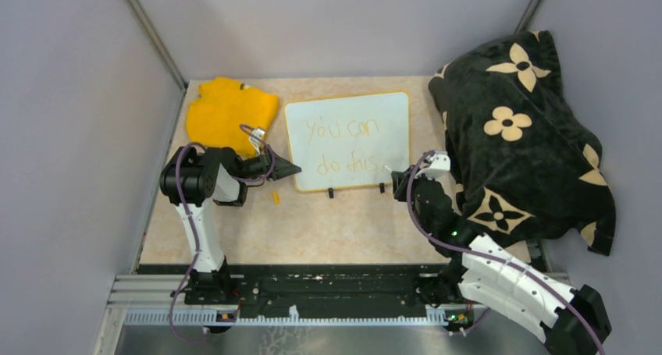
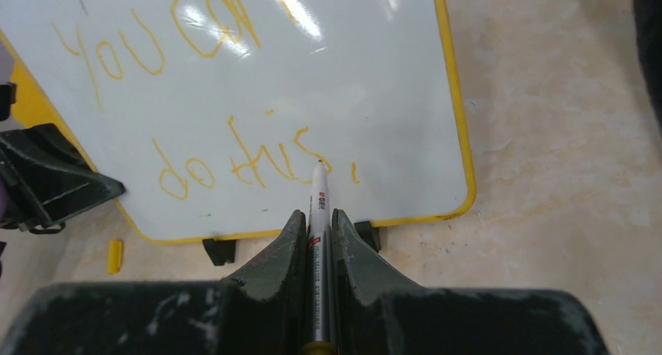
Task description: Write a sentence on the whiteboard
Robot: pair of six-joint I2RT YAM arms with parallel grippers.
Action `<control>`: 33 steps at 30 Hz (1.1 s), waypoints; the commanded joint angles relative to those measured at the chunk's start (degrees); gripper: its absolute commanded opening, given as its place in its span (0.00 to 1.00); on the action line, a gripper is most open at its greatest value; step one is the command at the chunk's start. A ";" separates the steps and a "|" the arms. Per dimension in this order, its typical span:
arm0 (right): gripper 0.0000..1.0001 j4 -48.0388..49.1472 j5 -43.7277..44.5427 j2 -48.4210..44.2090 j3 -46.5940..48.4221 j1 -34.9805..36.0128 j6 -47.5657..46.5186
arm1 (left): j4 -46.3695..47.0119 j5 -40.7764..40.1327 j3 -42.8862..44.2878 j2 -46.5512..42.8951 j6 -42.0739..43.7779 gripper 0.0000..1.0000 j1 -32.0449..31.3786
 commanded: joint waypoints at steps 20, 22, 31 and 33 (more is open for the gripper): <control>0.00 -5.17 -12.46 -6.99 6.17 -0.47 -3.67 | 8.36 -1.54 -0.65 -0.31 -4.24 0.60 -0.06; 0.00 -5.17 -12.51 -7.27 6.19 -0.55 -3.76 | 9.62 -1.39 -0.82 -1.18 -5.26 0.70 -0.06; 0.00 -6.78 -13.48 -8.78 6.21 -0.45 -3.62 | 3.35 -1.89 -2.30 -6.64 -3.12 0.99 0.09; 0.00 -7.03 -13.55 -9.33 6.28 -0.49 -3.62 | -1.25 -2.22 -2.50 -9.69 -1.98 0.99 0.35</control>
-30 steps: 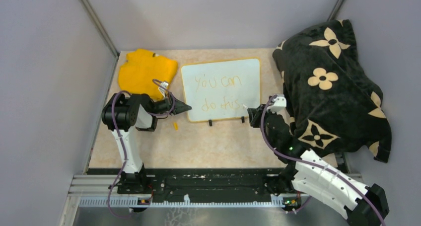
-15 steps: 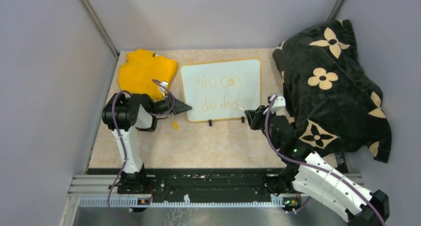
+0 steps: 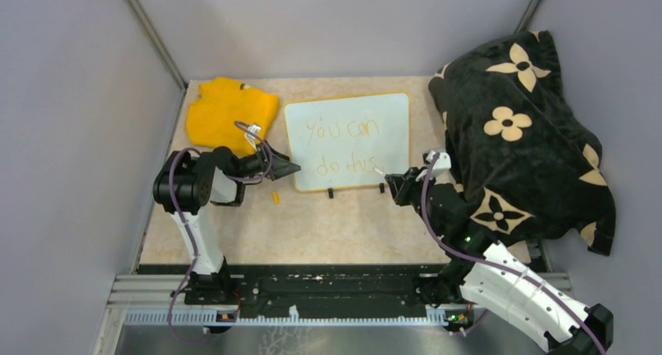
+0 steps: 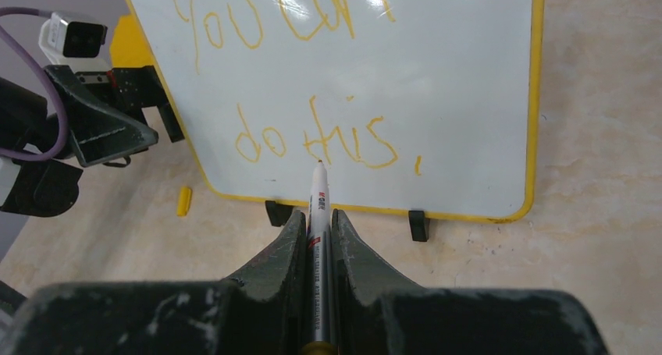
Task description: Write a sentence on the whiteboard
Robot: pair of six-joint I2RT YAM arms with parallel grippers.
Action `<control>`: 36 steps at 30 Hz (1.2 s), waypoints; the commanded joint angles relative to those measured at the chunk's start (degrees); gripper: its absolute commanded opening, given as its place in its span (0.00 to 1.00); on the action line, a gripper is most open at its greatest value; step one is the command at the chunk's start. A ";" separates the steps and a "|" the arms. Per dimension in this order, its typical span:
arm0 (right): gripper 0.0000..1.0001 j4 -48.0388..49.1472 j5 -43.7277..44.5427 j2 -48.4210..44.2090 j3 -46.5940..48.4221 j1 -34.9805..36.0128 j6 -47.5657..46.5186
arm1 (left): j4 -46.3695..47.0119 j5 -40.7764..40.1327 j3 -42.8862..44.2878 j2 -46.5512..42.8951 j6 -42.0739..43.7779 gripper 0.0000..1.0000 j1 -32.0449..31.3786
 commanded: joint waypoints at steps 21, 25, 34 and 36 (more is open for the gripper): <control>0.00 -0.20 -4.29 -5.60 3.11 -0.48 -1.62 | -89.65 -63.36 -0.08 -59.68 15.68 0.99 0.56; 0.00 -1.65 -4.44 -6.18 3.93 -0.50 -1.88 | -89.66 -65.87 -3.00 -68.11 18.72 0.99 0.04; 0.00 -3.61 -5.08 -3.49 7.03 -0.48 -0.33 | -96.40 -63.32 -0.80 -62.56 24.46 0.99 -4.77; 0.00 -4.55 -5.03 -1.88 7.93 -0.43 0.42 | -99.73 -66.44 0.09 -60.04 23.74 0.99 -5.82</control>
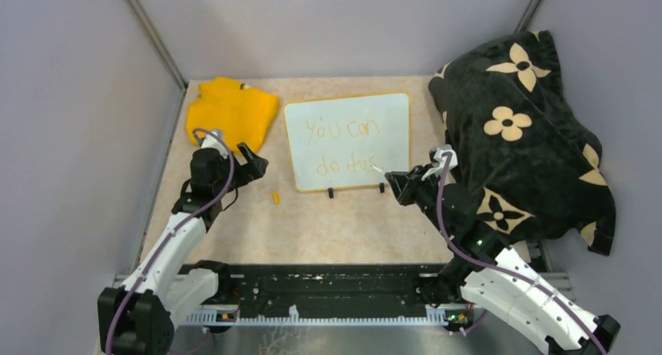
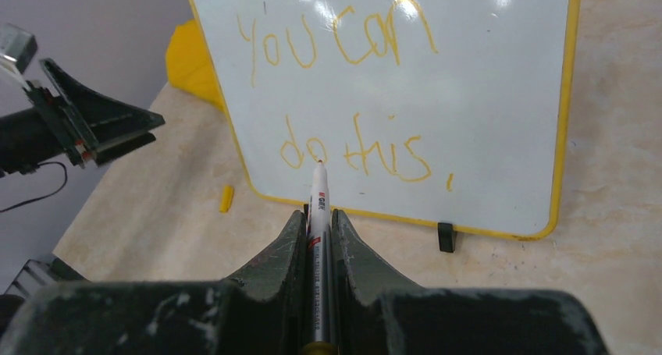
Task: Write a sentence on the whiteboard
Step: Write a sentence on the whiteboard, then close the whiteboard marker at the center of the board.
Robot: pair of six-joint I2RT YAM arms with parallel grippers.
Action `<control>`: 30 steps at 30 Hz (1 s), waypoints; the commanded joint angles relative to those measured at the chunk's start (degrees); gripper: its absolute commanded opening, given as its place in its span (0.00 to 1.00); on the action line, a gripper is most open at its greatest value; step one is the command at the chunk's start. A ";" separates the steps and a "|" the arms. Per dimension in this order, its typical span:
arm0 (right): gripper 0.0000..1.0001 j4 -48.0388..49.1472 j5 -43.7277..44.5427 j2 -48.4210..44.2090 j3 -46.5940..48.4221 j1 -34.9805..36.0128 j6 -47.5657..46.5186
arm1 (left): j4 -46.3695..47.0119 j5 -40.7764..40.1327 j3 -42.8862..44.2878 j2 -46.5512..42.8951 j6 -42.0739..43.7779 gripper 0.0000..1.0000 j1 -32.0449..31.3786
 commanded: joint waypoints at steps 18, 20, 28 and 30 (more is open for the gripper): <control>0.00 -3.28 1.14 3.53 4.20 0.75 5.23 | -17.95 3.04 11.90 27.88 -1.68 0.91 -4.73; 0.00 -3.24 1.76 3.26 4.10 0.74 3.68 | -17.98 1.67 12.10 28.47 -1.45 0.89 -5.71; 0.00 -1.08 1.28 3.91 5.12 0.75 -0.07 | -22.91 -9.72 13.00 31.10 -3.29 0.82 -11.35; 0.00 -0.98 1.11 2.60 4.58 0.75 0.41 | -23.73 -10.79 13.09 31.55 -4.77 0.82 -12.02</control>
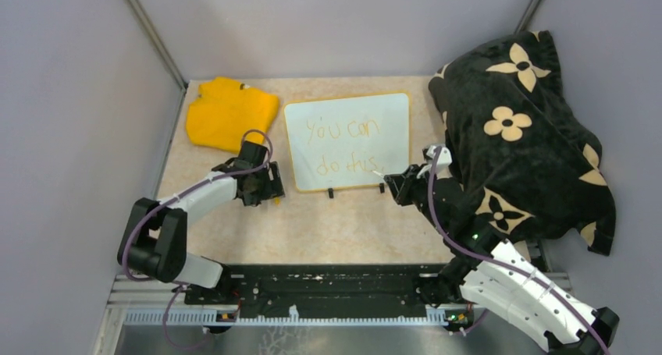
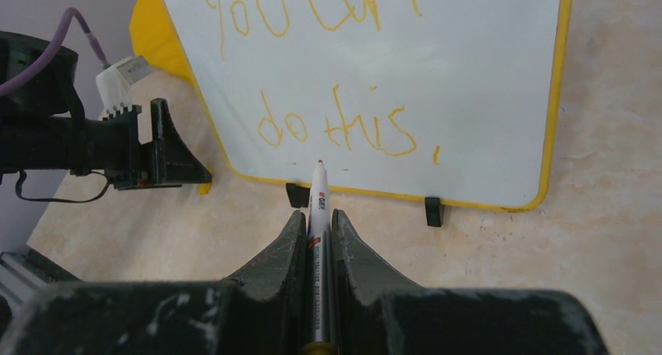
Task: Write a sentence on the whiteboard
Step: Close the whiteboard marker at the center of the board.
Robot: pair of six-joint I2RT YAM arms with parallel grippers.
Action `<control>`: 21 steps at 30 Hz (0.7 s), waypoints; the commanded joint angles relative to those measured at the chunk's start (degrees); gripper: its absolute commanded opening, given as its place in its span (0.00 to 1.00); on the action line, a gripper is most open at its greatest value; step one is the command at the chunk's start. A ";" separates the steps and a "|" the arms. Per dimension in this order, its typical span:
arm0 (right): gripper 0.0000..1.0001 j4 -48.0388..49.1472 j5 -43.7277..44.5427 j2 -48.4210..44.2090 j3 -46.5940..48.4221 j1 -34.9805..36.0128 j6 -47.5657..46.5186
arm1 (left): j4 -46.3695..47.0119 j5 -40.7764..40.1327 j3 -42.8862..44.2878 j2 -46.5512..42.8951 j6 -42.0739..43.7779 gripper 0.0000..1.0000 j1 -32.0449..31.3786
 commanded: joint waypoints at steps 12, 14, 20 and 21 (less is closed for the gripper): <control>0.00 1.96 1.85 -7.69 0.06 0.42 -1.75 | -8.76 -11.98 9.06 8.29 -7.95 0.75 -6.42; 0.00 1.72 1.99 -7.77 0.32 0.43 -2.09 | -9.65 -13.40 9.81 9.11 -9.26 0.72 -7.50; 0.00 1.51 1.94 -7.77 0.61 0.47 -2.55 | -13.78 -16.31 12.06 12.12 -13.96 0.63 -8.34; 0.00 1.51 1.88 -7.73 0.56 0.43 -2.59 | -13.78 -16.33 12.06 12.28 -14.23 0.62 -8.47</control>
